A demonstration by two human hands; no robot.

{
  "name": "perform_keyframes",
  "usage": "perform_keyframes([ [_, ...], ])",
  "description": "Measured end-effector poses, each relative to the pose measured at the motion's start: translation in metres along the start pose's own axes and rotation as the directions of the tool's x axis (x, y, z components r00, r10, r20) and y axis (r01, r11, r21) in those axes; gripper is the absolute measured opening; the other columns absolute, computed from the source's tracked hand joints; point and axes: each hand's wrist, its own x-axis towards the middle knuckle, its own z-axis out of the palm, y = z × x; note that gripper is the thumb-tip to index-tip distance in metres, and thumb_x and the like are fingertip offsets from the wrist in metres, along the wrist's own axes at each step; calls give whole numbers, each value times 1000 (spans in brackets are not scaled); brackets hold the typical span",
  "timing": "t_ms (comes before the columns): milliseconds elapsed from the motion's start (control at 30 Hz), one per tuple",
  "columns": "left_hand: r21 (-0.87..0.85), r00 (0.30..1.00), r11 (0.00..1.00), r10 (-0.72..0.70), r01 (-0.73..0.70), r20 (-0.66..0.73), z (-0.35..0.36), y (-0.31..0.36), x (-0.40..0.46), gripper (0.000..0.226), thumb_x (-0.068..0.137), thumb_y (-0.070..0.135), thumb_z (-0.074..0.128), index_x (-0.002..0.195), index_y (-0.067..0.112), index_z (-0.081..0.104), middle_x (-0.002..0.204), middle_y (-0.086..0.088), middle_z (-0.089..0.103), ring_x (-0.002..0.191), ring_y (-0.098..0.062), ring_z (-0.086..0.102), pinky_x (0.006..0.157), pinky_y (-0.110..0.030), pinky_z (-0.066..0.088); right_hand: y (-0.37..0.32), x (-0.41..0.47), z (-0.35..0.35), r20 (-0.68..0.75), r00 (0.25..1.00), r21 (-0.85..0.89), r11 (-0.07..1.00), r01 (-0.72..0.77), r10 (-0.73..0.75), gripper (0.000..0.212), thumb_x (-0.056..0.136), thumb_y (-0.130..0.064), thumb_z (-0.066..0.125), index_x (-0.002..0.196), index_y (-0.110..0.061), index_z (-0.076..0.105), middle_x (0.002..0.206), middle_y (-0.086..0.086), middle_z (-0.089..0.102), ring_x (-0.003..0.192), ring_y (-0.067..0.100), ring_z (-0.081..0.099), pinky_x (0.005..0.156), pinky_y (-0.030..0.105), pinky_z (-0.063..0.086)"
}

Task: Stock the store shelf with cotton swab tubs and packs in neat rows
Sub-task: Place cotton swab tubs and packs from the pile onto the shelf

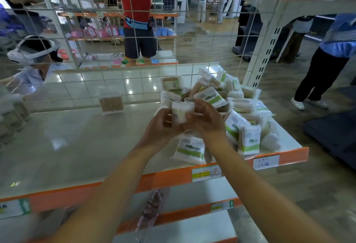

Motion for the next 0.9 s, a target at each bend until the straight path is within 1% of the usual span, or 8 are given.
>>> perform_keyframes([
  [100,-74,999,997,-34,31,-43,-3,1,-3,39,62,26,82,92,30,58,88,3,68,74,-5,65,63,-20,51,-2,-5,-1,44,999,139,990,-6,0,38,79,11,61,109,-13,60,91,9,65,74,8,66,65,23,56],
  [233,-126,998,991,-55,50,-34,-7,-2,-8,33,75,13,76,99,26,58,93,0,67,71,0,63,59,-16,48,-8,-14,1,92,996,211,977,-17,-3,37,80,15,57,109,-8,58,89,12,64,70,10,66,66,26,55],
  [367,-167,998,985,-57,52,-29,-13,-5,-13,41,65,22,80,101,24,59,93,1,67,76,-6,64,61,-18,48,-11,-22,5,99,995,231,972,-31,9,37,79,15,58,111,-4,58,87,9,66,71,10,66,64,25,56],
  [567,-156,1000,987,-31,32,6,-35,-5,-21,59,52,42,77,106,27,59,100,-4,66,84,-13,63,70,-26,52,-12,-29,24,109,994,179,983,-36,17,43,79,14,58,120,2,53,100,21,63,83,24,64,69,31,57],
  [667,-135,999,991,-20,23,28,-55,-4,-26,60,53,44,76,110,30,60,99,0,68,86,-12,63,73,-27,52,-14,-34,40,111,993,180,982,-62,42,45,79,14,59,121,0,51,97,16,64,82,21,65,69,30,57],
  [733,-96,999,995,0,5,48,-71,0,-30,55,57,42,77,109,34,61,97,6,69,85,-8,63,72,-24,50,-16,-38,53,92,995,164,985,-59,44,43,82,8,59,122,-3,51,93,8,64,81,17,64,68,27,56],
  [800,-42,997,999,12,-9,79,-88,6,-34,54,56,41,78,107,38,61,95,11,68,85,-6,63,71,-20,50,-17,-43,66,72,996,148,987,-57,47,34,86,-7,59,119,-11,54,98,5,64,88,19,65,73,33,56],
  [900,-18,997,1000,-3,4,75,-116,15,-35,65,48,32,87,106,38,58,99,11,64,93,-12,61,74,-22,51,-18,-49,86,84,991,147,982,-119,108,26,80,-31,60,106,-27,59,99,0,65,90,23,65,73,39,56],
])
